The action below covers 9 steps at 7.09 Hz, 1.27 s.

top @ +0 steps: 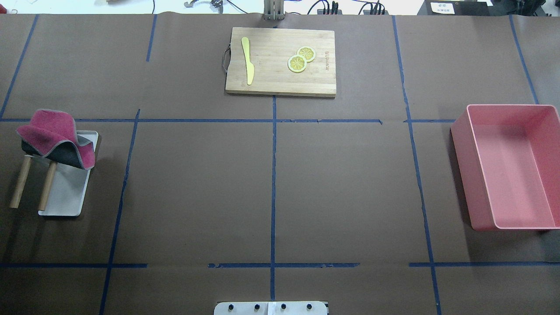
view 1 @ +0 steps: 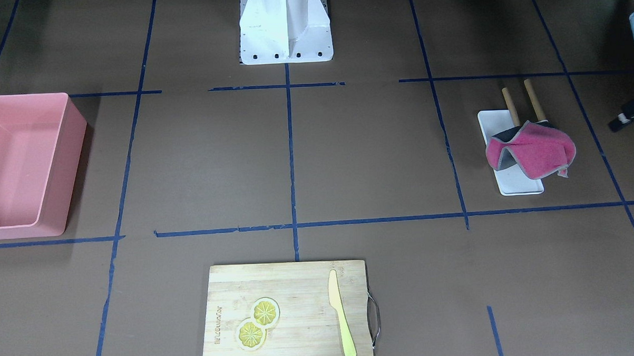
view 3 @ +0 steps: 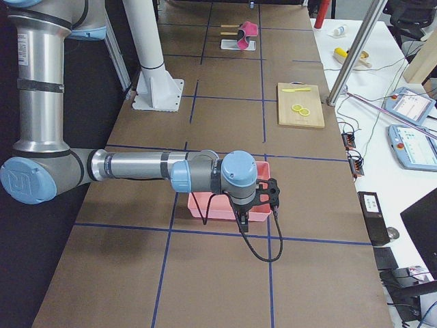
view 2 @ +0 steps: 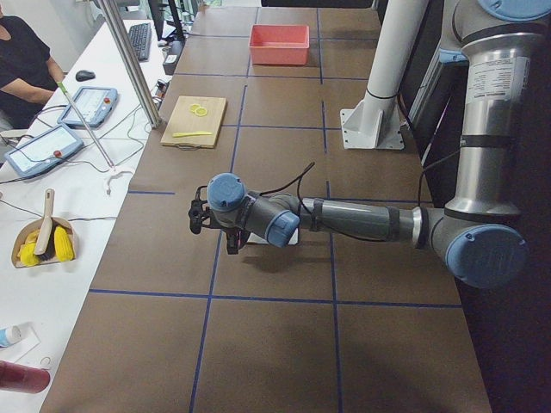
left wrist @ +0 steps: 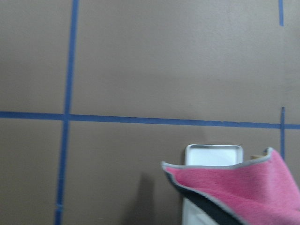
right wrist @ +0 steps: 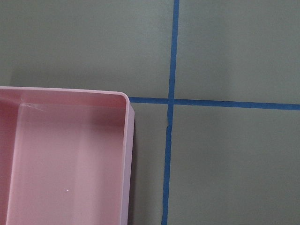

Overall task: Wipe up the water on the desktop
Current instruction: 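Grasp the top edge of the pink cloth with the left gripper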

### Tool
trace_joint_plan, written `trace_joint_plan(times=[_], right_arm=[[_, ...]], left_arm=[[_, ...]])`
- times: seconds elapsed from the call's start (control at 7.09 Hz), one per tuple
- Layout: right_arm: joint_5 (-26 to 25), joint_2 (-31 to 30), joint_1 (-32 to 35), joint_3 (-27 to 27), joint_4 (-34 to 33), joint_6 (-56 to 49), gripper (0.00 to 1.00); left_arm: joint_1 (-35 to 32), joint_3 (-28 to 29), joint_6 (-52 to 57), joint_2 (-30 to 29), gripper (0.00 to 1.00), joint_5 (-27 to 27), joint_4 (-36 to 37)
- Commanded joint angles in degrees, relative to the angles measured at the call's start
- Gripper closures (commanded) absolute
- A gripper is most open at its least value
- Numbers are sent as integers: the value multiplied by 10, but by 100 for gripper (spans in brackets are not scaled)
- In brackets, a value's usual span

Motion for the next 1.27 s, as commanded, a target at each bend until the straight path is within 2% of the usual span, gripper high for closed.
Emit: trace_joint_plan(times=[0.0,0.42,0.85,0.99,1.13], right_arm=[[0,3,0,0,1,0,0],[0,5,0,-2,1,0,0],[0,6,0,-2,1,0,0],[0,6,0,-2,0,0,0],[0,6,0,-2,1,0,0]], left_arm=[[67,3,-98,-3,0,3,-66],[79,9,-108,-17,2,3,-66],[80,19,-103,-24,13,4,-65],[79,37,-103,-37,19,3,-65],[79,43,-103,-41,36,4,-65]])
